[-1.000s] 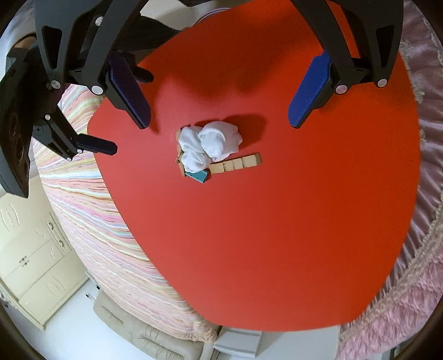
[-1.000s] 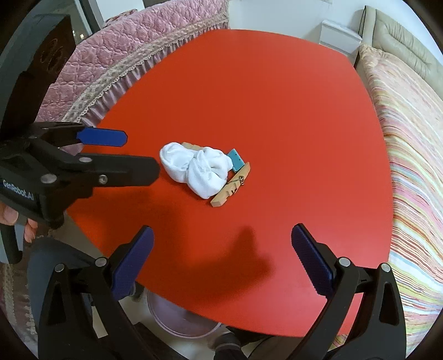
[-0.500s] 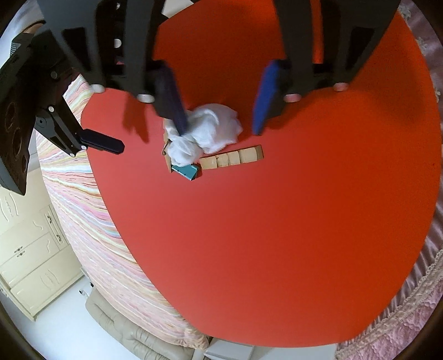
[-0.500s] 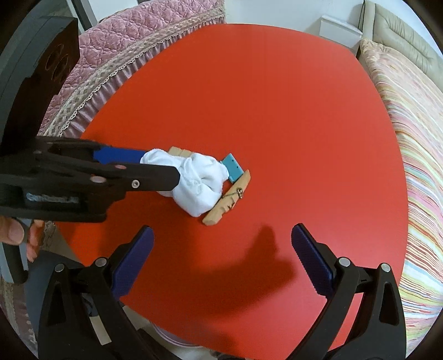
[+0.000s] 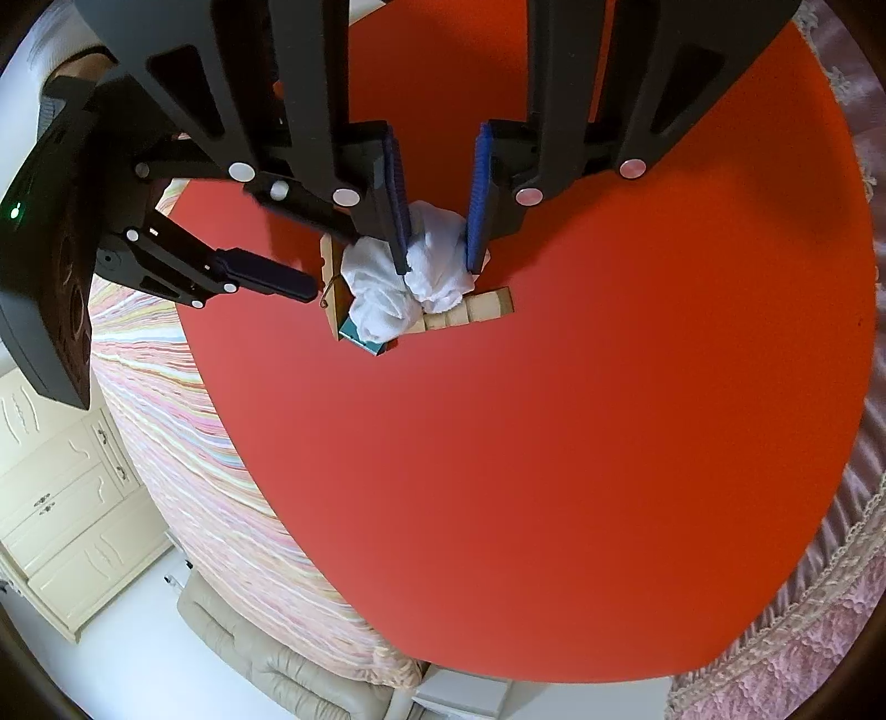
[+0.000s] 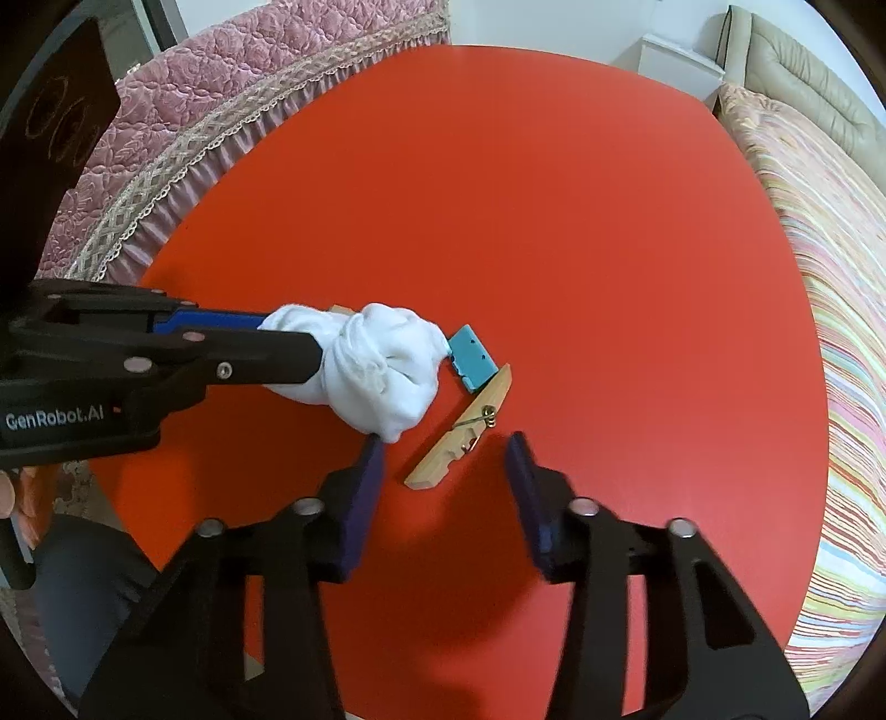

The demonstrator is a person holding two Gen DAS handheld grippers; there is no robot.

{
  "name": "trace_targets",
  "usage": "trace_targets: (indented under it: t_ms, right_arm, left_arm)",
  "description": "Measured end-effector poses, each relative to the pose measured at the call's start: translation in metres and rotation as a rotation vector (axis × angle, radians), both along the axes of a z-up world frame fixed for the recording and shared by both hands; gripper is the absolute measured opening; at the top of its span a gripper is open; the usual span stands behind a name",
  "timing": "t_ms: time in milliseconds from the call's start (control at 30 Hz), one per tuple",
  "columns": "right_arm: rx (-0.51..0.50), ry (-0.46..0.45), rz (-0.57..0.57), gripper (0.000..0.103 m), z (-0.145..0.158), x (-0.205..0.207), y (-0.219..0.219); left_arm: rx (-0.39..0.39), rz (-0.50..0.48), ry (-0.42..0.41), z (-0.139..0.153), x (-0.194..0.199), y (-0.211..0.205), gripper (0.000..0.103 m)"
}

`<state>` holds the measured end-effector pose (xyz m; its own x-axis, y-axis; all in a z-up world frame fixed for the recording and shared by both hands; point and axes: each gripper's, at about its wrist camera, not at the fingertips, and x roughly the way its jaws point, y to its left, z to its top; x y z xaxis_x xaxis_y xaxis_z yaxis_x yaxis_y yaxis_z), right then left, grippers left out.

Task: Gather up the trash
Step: 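Grasp the white socks with the left tool while the right tool grasps the wooden clothespin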

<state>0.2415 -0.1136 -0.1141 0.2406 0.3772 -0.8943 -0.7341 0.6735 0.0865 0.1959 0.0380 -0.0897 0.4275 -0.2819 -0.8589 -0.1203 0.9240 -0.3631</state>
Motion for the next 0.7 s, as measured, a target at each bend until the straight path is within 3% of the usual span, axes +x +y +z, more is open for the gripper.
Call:
trace_targets:
  t_ms: [200, 700]
  right_arm:
    - [-0.021, -0.005, -0.015, 0.006, 0.001, 0.002, -0.004]
    - [0.014, -0.027, -0.03, 0.006, 0.025, -0.014, -0.023]
  left_arm:
    - [0.02, -0.011, -0.013, 0.001, 0.0, -0.001, 0.018]
    - [0.12, -0.051, -0.079, 0.02, -0.017, -0.03, 0.017]
